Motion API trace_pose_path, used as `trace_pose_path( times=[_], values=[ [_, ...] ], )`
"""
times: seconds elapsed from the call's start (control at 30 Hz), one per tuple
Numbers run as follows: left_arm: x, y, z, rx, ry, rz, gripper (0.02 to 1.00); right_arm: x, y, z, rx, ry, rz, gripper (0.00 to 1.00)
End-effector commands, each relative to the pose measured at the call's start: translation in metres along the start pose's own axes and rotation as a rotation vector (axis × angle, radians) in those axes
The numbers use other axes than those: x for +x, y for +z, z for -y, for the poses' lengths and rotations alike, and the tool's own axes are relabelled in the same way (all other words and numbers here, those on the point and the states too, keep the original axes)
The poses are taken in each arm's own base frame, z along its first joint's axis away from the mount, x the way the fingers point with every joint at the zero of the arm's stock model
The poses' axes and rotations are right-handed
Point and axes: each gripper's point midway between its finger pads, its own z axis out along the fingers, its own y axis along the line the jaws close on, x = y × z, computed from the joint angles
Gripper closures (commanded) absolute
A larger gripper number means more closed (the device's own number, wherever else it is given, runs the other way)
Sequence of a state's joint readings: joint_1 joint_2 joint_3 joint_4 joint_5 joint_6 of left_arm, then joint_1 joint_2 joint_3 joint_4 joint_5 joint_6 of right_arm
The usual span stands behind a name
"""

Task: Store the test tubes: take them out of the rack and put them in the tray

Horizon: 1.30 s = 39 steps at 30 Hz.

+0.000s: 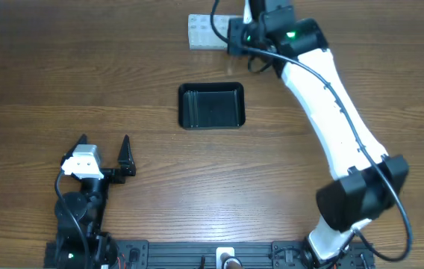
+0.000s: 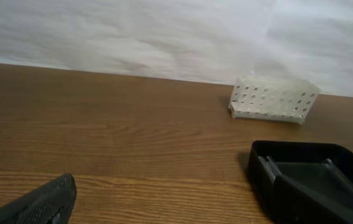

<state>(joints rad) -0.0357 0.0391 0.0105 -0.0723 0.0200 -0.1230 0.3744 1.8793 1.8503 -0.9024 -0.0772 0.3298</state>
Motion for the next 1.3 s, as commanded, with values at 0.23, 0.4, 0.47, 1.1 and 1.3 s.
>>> trace_pose_path(
  times=[0.23,0.4,0.47,1.1,1.3],
  values=[
    [0.002,0.000,0.000,0.006,0.010,-0.004,0.020,0.073,0.090,-0.004,-0.047,0.060,-0.314,0.991],
    [0.002,0.000,0.000,0.006,0.010,-0.004,0.018,0.084,0.109,-0.002,-0.036,0.084,-0.348,0.989],
    [0.002,0.000,0.000,0.006,0.010,-0.004,0.018,0.087,0.111,-0.003,-0.040,0.082,-0.357,0.989],
    [0.002,0.000,0.000,0.006,0.010,-0.004,0.018,0.104,0.130,-0.006,-0.009,0.057,-0.394,0.989],
    [0.002,0.000,0.000,0.006,0.010,-0.004,0.018,0.103,0.131,-0.003,0.006,0.053,-0.386,0.989]
  ],
)
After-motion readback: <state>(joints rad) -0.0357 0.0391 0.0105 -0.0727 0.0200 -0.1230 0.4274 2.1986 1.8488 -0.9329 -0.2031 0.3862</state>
